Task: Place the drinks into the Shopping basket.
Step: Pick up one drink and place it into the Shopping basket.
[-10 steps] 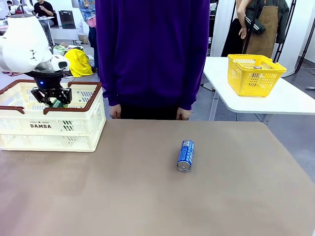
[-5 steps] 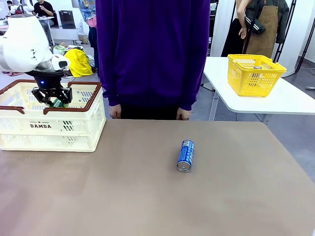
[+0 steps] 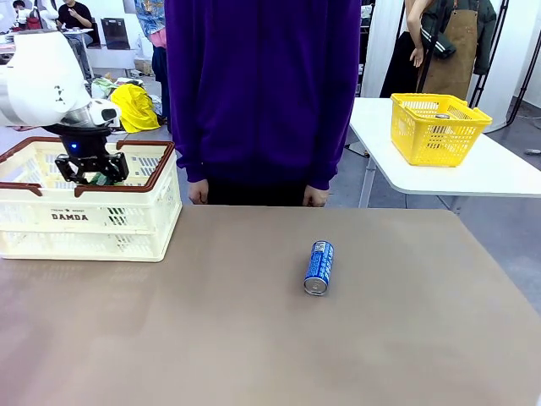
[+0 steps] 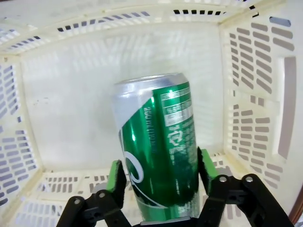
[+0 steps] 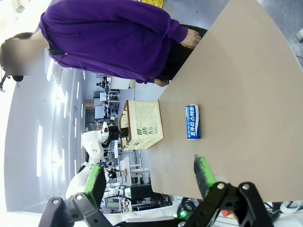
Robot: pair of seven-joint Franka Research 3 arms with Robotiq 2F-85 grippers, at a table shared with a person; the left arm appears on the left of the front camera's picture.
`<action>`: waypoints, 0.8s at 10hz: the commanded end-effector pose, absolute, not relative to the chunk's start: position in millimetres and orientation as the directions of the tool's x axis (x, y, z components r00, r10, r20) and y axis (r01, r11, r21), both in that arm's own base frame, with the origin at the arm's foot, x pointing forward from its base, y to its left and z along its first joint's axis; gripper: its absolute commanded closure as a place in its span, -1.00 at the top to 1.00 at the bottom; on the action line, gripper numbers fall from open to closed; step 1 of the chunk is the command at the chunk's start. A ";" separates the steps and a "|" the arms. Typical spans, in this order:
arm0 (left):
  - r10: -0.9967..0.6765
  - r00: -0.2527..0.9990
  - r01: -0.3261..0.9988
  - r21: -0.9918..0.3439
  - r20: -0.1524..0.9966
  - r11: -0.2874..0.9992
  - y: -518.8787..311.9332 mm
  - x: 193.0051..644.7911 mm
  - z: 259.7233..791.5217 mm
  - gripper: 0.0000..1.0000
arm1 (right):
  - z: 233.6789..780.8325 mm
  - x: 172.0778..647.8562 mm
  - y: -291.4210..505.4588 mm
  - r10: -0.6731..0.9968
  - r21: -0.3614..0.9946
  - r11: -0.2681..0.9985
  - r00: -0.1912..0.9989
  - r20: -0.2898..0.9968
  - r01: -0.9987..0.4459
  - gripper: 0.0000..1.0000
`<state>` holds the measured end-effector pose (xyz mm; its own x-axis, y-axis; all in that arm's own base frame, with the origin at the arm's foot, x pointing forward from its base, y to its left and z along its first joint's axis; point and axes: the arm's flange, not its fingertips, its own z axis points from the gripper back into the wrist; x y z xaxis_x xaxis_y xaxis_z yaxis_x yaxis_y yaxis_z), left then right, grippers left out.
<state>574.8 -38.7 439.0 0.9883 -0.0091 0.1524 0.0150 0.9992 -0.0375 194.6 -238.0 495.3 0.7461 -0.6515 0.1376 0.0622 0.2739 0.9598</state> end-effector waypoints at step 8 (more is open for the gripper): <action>0.062 0.983 -0.038 -0.141 0.174 0.989 6.9 565.9 475.7 1.00 | 497.1 196.6 -239.4 -0.650 0.962 0.273 0.742 0.164 0.026 1.00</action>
